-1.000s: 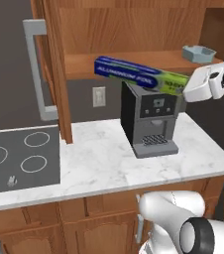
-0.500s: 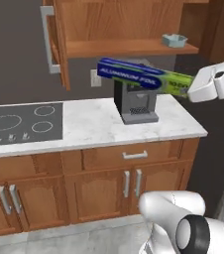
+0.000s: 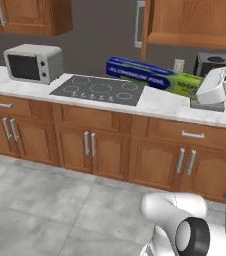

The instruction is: Retrieve the tupperware and aluminum foil from the cabinet and place them on the dining counter near the plate with squash and sweet potato to prepare for storing leftovers.

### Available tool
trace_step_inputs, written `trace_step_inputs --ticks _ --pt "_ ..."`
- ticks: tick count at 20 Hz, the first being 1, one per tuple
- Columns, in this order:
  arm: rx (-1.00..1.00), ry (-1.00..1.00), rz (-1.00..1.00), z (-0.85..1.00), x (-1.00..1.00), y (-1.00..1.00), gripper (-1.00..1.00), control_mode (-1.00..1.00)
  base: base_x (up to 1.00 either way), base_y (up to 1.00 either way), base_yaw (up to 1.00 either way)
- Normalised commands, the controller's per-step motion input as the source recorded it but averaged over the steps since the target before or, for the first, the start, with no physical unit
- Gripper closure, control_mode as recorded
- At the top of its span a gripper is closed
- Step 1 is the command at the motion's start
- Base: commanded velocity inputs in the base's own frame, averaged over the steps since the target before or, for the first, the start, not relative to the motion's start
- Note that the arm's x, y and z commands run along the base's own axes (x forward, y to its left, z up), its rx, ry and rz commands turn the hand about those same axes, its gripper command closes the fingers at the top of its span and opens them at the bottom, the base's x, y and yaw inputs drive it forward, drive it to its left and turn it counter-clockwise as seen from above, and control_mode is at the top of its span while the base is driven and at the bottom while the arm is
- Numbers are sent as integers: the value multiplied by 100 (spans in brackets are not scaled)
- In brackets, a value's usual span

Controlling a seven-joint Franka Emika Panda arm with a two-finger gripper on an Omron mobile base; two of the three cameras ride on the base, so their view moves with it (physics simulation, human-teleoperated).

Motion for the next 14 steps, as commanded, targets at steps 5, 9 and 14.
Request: trace_step_inputs --ticks 5,9,14 --pt "0 0 0 0 0 0 100 100 -13 28 100" --pt "0 0 0 0 0 0 100 100 22 6 92" --pt "0 0 0 0 0 0 100 100 74 0 79"
